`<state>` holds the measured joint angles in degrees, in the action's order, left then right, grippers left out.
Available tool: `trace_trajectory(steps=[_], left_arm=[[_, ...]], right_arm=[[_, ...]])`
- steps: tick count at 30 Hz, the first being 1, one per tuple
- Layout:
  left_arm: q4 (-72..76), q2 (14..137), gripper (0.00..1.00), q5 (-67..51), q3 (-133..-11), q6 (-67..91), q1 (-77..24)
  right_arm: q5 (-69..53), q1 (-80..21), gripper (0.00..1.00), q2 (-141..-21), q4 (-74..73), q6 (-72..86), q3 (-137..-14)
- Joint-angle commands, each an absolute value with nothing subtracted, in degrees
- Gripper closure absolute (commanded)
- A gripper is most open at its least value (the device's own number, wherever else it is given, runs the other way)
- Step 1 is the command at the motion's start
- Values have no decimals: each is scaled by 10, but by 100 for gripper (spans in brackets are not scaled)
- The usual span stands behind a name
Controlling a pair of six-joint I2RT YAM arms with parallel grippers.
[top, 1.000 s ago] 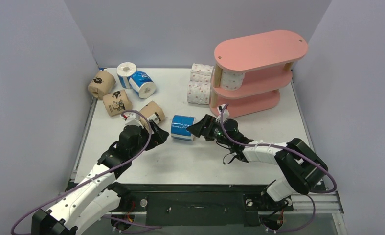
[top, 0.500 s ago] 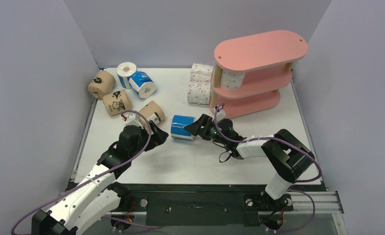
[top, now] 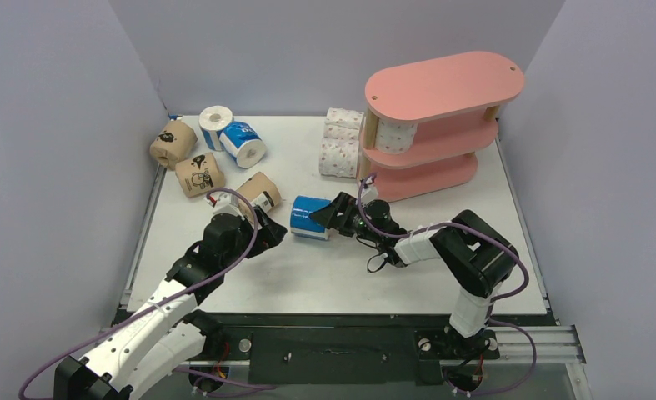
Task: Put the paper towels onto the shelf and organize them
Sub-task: Adjust the paper towel at the center of the board.
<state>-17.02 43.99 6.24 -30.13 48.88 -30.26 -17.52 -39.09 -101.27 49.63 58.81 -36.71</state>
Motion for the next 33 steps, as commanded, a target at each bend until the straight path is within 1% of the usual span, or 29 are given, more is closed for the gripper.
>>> trace_trajectory(steps=[1, 5, 6, 7, 8, 12, 18, 21, 23, 25, 26, 27, 28, 29, 30, 31, 32, 33], left_arm=[[-165, 439, 14, 73, -301, 485, -301], [-165, 437, 14, 72, -299, 486, -301], [-166, 435, 14, 72, -298, 486, -301], [-166, 435, 14, 72, -298, 486, -301], [-166, 433, 14, 72, -298, 487, -301], [-166, 429, 14, 72, -295, 488, -300], [-163, 421, 14, 69, -289, 490, -300], [-165, 417, 14, 68, -288, 490, -300], [-171, 412, 14, 68, -290, 488, -300], [-177, 406, 14, 70, -293, 485, -300], [-180, 403, 14, 70, -294, 484, -300], [-182, 398, 13, 71, -295, 483, -299], [-184, 396, 13, 72, -295, 483, -299], [-183, 394, 13, 72, -294, 483, -298], [-183, 392, 13, 71, -293, 483, -298], [-179, 393, 13, 71, -291, 484, -298], [-177, 393, 13, 68, -289, 485, -297], [-170, 394, 13, 67, -286, 487, -297]], right_arm=[[-185, -394, 21, -1025, 551, 591, -388], [-185, -394, 31, -1027, 568, 595, -382], [-185, -394, 36, -1026, 570, 595, -381], [-184, -394, 38, -1022, 572, 595, -378], [-184, -394, 44, -1020, 572, 594, -376], [-184, -394, 56, -1004, 562, 586, -371], [-180, -394, 68, -961, 530, 565, -357], [-171, -393, 72, -921, 493, 538, -343], [-155, -393, 73, -872, 423, 500, -338], [-122, -396, 75, -805, 305, 438, -345], [-92, -401, 75, -754, 200, 415, -362], [-75, -406, 76, -733, 149, 364, -371], [-38, -418, 76, -691, 51, 341, -394], [-20, -423, 76, -674, 0, 296, -407], [22, -437, 76, -645, -92, 278, -430], [42, -442, 76, -634, -132, 247, -441], [79, -455, 76, -616, -208, 237, -459], [94, -462, 76, -609, -241, 223, -467]])
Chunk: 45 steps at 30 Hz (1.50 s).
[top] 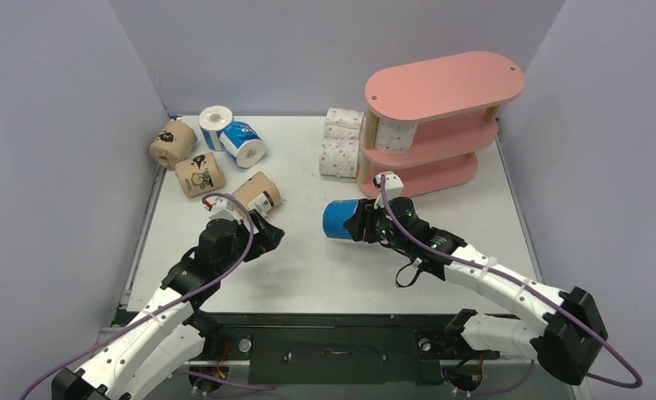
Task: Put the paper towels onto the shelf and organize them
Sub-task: Adjust the paper towel at the center of the board.
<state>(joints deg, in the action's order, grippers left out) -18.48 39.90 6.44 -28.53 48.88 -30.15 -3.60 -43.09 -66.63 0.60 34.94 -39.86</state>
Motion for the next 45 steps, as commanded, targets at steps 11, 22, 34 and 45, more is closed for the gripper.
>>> trace_trajectory(steps=[11, 22, 34, 45], left_arm=[[-94, 447, 13, 30, -255, 516, -298], [-96, 447, 14, 26, -260, 514, -298], [-92, 444, 13, 25, -247, 516, -297], [-107, 437, 9, 30, -250, 517, -297]], right_arm=[[266, -606, 75, -643, -472, 234, -535], [267, -627, 75, -733, -443, 230, -557], [249, -628, 63, -748, -437, 236, -552], [245, -628, 32, -714, -463, 248, -568]])
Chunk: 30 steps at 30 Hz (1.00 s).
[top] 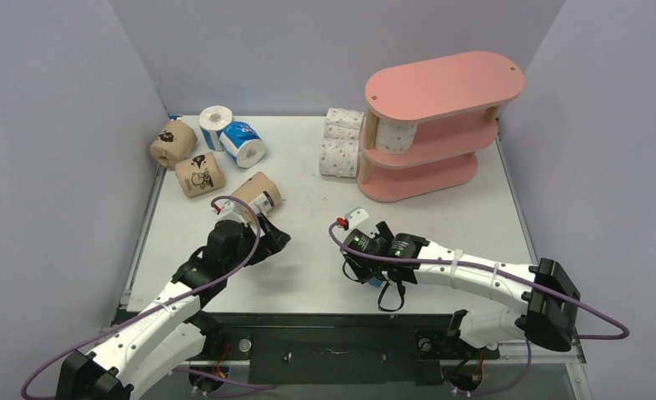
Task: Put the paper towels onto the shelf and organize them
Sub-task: Adjust the paper towel at the center of the board.
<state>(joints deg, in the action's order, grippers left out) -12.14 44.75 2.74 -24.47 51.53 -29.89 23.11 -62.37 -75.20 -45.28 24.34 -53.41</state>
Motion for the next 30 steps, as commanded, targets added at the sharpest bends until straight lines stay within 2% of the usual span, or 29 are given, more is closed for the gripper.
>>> trace_trajectory(steps=[1, 6, 9, 11, 16, 20, 27, 30], left_arm=[[-110, 437, 9, 30, -251, 517, -297], [-113, 439, 6, 33, -253, 521, -297], [-111, 444, 4, 33, -252, 526, -297], [-108, 447, 0, 32, -251, 530, -297], [-105, 452, 3, 28, -249, 535, -296], [-107, 456, 3, 29, -249, 536, -295], [-98, 468, 3, 26, -246, 537, -294], [-89, 478, 3, 22, -244, 538, -294]], right_arm=[[247, -628, 29, -709, -466, 251, -570], [298, -609, 23, -641, -468, 305, -580], [277, -533, 16, -586, -419, 357, -544], [190, -464, 13, -526, -377, 396, -502], [-8, -307, 10, -460, -289, 426, -408], [-62, -251, 14, -448, -267, 430, -355], [-84, -246, 28, -443, -262, 414, -333], [-96, -246, 30, -445, -260, 412, -322]])
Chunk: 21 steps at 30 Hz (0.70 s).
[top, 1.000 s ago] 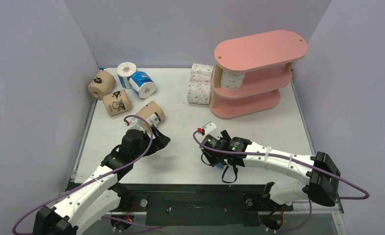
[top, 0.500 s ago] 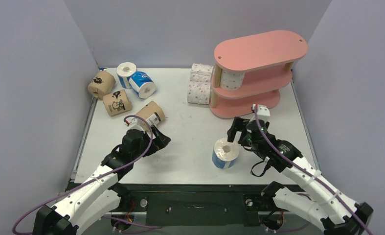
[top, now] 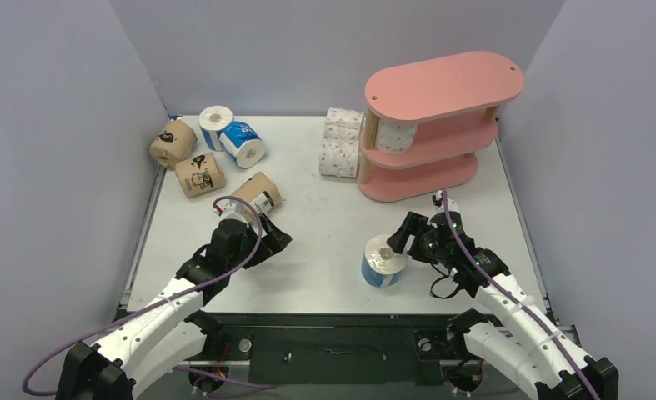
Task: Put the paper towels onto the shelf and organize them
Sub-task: Adjust the paper towel at the center of the board, then pick up the paper towel from the center of the board.
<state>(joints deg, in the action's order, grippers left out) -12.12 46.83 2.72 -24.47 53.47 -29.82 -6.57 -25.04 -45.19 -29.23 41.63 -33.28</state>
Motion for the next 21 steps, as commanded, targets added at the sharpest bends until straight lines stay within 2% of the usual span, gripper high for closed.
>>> trace_trajectory(steps=[1, 12, 15, 21], left_arm=[[-87, 482, 3, 21, -244, 538, -294], [-81, 482, 2, 18, -243, 534, -294], [-81, 485, 2, 18, -246, 536, -294], [-89, 477, 2, 17, -250, 535, -294]], right_arm=[[-99, -247, 30, -444, -259, 410, -320], [-45, -288, 32, -423, -343, 393, -325], [-7, -334, 33, -438, -347, 404, -328], [16, -343, 38, -472, -335, 413, -329]])
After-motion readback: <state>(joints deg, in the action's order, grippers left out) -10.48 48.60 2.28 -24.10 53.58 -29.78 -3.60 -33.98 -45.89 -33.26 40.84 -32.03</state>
